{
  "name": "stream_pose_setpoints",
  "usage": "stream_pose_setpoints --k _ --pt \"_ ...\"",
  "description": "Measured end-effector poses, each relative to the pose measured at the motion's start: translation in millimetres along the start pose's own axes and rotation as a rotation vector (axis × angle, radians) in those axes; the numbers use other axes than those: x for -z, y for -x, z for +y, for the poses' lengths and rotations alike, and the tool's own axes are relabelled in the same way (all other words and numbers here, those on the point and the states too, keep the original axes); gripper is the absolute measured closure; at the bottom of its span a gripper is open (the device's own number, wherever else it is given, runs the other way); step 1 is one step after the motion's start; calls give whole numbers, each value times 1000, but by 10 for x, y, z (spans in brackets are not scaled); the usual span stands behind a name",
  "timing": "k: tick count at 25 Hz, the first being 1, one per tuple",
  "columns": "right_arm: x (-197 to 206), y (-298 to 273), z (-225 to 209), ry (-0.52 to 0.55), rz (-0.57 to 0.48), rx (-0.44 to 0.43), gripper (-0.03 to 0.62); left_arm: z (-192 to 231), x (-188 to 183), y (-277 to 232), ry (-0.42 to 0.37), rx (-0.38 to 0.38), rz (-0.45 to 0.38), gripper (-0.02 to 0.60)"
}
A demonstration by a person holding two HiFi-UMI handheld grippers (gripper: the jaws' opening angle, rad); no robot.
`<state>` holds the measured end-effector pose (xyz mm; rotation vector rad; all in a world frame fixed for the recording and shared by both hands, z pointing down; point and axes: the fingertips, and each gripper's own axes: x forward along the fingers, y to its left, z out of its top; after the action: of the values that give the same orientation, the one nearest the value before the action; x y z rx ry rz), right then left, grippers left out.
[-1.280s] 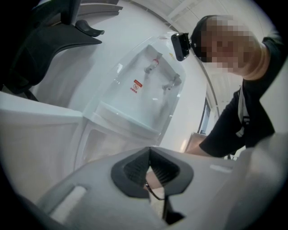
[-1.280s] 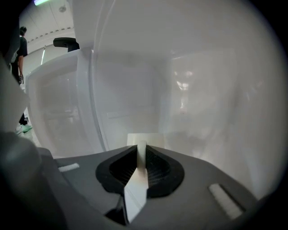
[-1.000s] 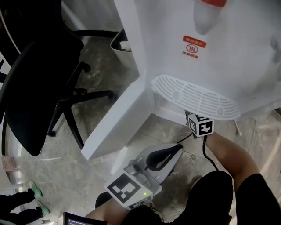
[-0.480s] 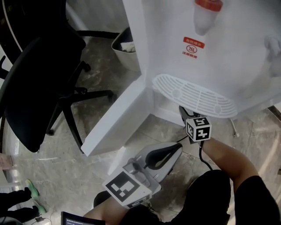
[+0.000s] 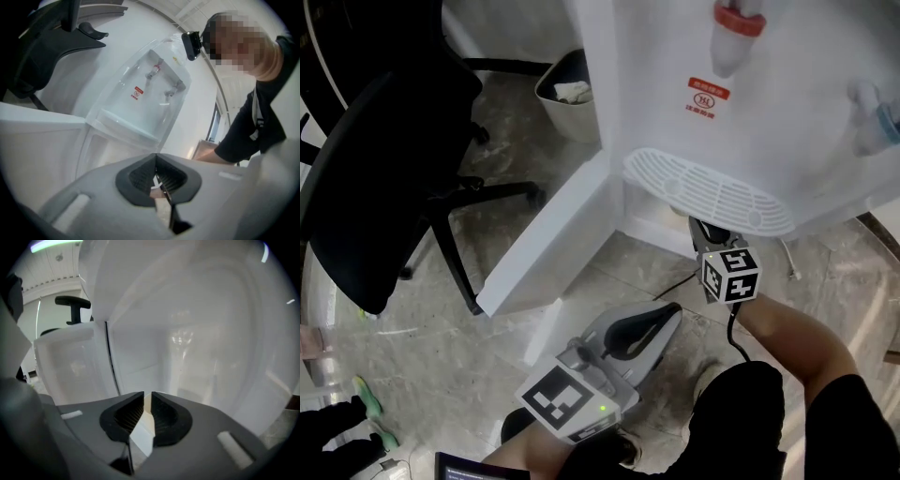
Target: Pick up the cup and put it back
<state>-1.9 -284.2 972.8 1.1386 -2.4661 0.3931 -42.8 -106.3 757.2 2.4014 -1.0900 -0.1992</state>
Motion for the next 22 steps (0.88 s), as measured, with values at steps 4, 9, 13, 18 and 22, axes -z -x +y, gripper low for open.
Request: stream_pose_setpoints --k 4,9,13,18,22 --pt "-307 533 430 -7 40 -155 587 -220 3 107 33 -61 18 577" --pt "-894 1444 973 -8 120 -267 586 -708 -106 320 90 -173 50 577" --pt "-1659 2140 1247 -89 139 -239 586 -1324 -613 480 92 -137 111 577" --pt "-2662 3076 1579 -159 176 -216 586 -2073 -1464 839 160 -104 144 578" --pt "-3407 3679 1782 -185 180 -188 586 -2561 -2234 1075 209 -82 140 577"
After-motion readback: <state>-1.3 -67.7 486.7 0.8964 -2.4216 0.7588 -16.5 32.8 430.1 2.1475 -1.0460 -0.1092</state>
